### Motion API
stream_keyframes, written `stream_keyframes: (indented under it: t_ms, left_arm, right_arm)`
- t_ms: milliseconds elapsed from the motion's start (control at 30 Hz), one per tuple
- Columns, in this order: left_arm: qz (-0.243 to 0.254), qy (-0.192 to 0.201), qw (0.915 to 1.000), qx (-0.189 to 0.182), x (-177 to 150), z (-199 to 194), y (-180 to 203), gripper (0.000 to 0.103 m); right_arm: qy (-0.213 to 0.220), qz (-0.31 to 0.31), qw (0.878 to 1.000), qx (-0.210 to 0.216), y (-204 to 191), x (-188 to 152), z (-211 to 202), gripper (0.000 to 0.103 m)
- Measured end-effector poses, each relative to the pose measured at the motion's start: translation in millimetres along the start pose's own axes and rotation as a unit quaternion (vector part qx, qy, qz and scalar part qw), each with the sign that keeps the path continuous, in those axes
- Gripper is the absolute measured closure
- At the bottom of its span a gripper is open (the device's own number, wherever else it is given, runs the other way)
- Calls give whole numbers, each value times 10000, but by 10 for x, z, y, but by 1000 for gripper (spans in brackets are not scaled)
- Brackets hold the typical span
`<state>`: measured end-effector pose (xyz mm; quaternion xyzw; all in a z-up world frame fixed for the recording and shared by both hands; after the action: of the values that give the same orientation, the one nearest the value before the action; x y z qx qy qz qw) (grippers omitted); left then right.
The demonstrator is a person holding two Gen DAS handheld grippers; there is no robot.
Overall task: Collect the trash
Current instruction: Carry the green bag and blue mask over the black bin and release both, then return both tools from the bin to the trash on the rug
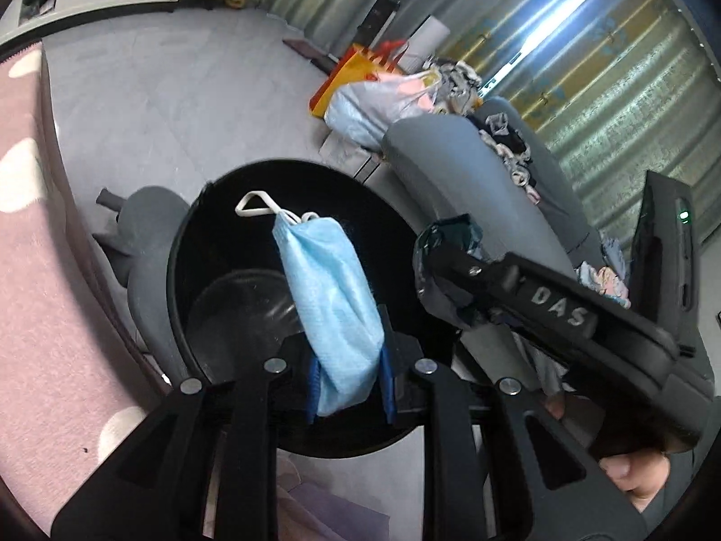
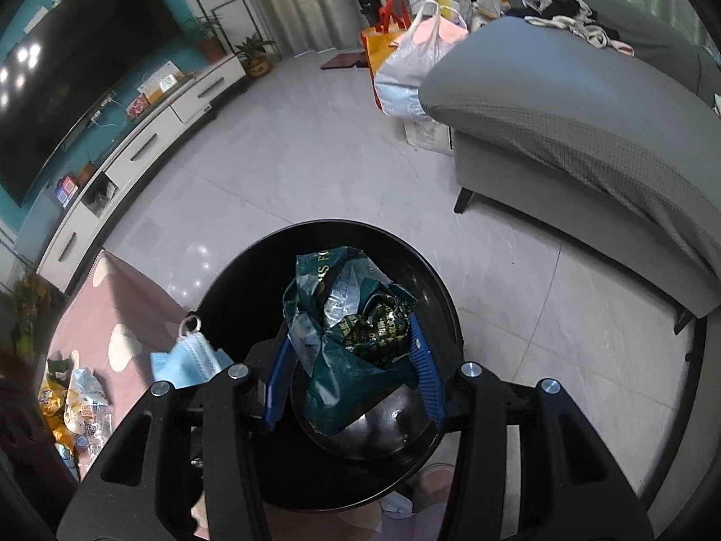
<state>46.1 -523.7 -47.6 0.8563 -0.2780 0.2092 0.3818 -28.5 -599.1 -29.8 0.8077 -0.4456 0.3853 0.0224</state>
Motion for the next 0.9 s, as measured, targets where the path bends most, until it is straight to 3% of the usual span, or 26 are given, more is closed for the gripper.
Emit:
stream_keyframes:
  t_ms: [167, 333, 467, 500, 533, 733, 900]
  left_arm:
    - [-38, -137, 9999, 3, -55, 67, -44, 78]
    - [4, 33, 9999, 139, -21, -63, -34, 33]
    - [-75, 320, 9993, 149, 61, -336, -67, 15]
    - [-130, 426, 9988, 179, 83, -430, -94, 9]
    - [-169, 494, 9984, 193, 97, -500, -107, 8]
    - [-250, 937, 9938, 547, 154, -1120, -305, 6]
    - [-274, 1447, 9855, 845, 210, -1703, -442, 3]
  right_arm:
    - [-150, 15, 9999, -41, 17, -45, 60, 54]
    - [-229, 49, 9997, -87, 24, -52, 71, 49]
    - [-222, 60, 9997, -89, 3, -48, 56, 47]
    - [-210, 90, 9997, -61, -5, -46, 49, 42]
    - [-188, 114, 9998, -38, -15, -44, 40, 36]
    - [117, 42, 9998, -154, -56, 14, -16, 20]
    - [617, -30, 9979, -179, -176, 100, -39, 19]
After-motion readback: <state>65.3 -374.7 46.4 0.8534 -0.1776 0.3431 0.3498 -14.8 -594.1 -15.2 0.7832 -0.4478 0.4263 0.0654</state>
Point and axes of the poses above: each gripper's, at about its wrist camera, not at the fingertips, and z roughly the way its jaws point, y to its right, x to its top, the point moved 10 cm from there along z, roughly the way its jaws point, and after that the axes turned 8 degrees about y, right-handed, at the moved point
